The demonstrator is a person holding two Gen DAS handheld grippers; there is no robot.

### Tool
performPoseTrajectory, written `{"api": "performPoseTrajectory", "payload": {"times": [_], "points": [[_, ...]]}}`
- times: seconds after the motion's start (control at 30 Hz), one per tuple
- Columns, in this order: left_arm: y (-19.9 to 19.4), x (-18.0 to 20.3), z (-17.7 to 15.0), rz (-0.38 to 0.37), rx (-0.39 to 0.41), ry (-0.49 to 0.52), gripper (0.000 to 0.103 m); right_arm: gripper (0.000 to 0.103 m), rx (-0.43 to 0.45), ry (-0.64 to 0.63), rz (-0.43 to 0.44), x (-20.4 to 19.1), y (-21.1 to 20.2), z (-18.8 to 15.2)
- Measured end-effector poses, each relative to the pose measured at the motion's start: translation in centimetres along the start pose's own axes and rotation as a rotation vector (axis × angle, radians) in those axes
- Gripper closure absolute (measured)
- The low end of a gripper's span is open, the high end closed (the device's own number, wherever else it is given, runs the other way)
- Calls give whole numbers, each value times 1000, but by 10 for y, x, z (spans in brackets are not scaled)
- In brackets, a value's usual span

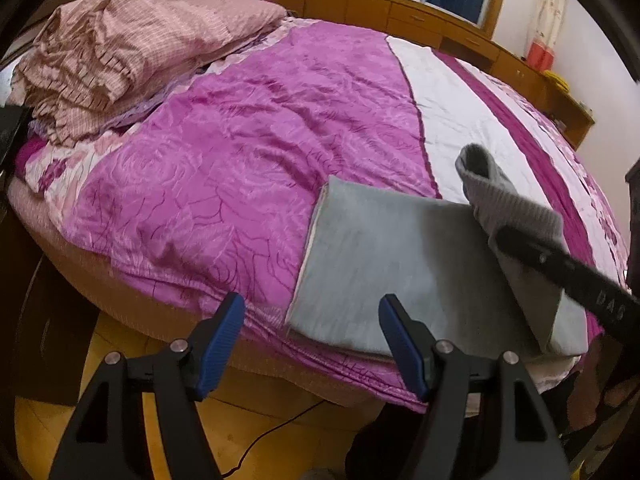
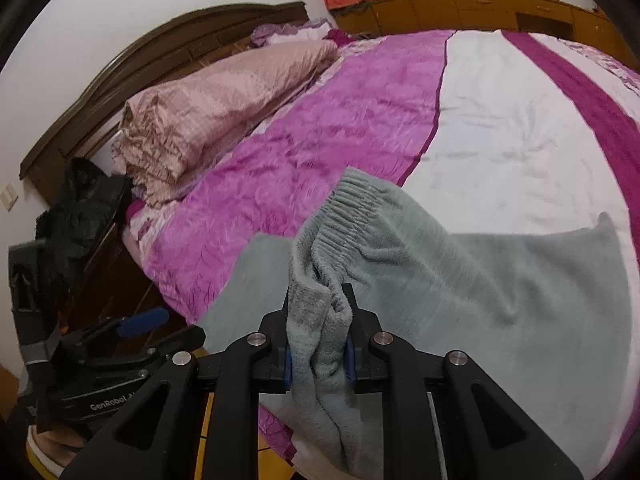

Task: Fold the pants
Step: 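Carry the cuff over the strip toward the left gripper with the right gripper, then grasp the cuff with the left gripper while the right gripper releases it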

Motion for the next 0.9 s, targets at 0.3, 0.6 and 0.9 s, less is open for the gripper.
{"api": "performPoseTrajectory", "payload": {"times": [0.3, 0.6, 0.9], "points": [[2, 4, -1, 12, -10, -26, 30, 58, -34, -19, 85, -11, -15, -9], [-5, 37, 12, -36, 16, 0, 30, 43, -22, -4, 39, 31, -56, -14], [22, 80, 15, -126, -23, 34, 30, 43, -55, -16, -176, 100, -59, -45]]}}
Point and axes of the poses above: each gripper's, at about its wrist camera, not at the fingertips, and y roughly the way its jaws point, x to its right, z to its top, the point moved 5 cm from there along y, roughly the way its jaws point, and after that the axes turned 12 degrees about -z, right-handed, at the moved point
